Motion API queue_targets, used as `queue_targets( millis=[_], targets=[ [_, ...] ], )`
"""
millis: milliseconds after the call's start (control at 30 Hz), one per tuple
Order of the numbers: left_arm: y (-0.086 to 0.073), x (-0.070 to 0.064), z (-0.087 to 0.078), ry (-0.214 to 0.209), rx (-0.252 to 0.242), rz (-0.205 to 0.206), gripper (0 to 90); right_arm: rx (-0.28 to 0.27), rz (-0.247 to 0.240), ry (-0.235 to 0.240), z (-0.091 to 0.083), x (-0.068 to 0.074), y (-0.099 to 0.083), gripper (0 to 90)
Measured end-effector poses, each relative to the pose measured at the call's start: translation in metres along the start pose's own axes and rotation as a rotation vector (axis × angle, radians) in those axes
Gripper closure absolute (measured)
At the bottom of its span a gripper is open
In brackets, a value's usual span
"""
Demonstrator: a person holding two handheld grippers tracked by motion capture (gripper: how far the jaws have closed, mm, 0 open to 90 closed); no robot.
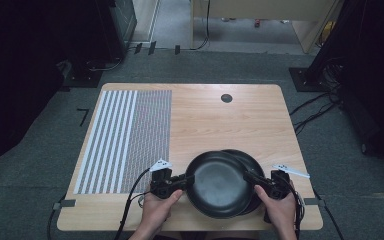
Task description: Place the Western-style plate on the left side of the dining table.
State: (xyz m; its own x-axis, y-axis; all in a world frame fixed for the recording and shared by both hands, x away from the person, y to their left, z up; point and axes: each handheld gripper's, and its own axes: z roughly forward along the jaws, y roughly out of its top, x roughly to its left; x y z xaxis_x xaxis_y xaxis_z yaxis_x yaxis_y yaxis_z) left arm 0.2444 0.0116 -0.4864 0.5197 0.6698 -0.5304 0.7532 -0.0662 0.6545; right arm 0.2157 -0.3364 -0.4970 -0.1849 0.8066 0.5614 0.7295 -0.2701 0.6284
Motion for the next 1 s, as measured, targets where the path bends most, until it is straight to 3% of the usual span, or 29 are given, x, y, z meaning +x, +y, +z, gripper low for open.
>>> queue_targets(
  millis=[333, 500, 800, 1000],
  targets=[
    [-0.001, 0.003, 0.000, -0.014, -0.007, -0.002, 70.8, 0.001, 0.079, 0.036, 0.000, -0.003, -0.001, 80.5],
    [-0.002, 0.007, 0.000, -0.038, -0.010, -0.037, 72.0, -0.024, 0.184, 0.091, -0.002, -0.008, -0.002, 84.4],
    [-0.002, 0.011, -0.002, -0.063, -0.011, -0.062, 73.3, -0.063, 0.214, 0.101, -0.002, -0.007, -0.004, 85.4],
    [0.001, 0.012, -0.007, -0.080, -0.029, -0.088, 76.0, -0.096, 0.179, 0.100, -0.004, 0.000, -0.004, 84.7]
  ],
)
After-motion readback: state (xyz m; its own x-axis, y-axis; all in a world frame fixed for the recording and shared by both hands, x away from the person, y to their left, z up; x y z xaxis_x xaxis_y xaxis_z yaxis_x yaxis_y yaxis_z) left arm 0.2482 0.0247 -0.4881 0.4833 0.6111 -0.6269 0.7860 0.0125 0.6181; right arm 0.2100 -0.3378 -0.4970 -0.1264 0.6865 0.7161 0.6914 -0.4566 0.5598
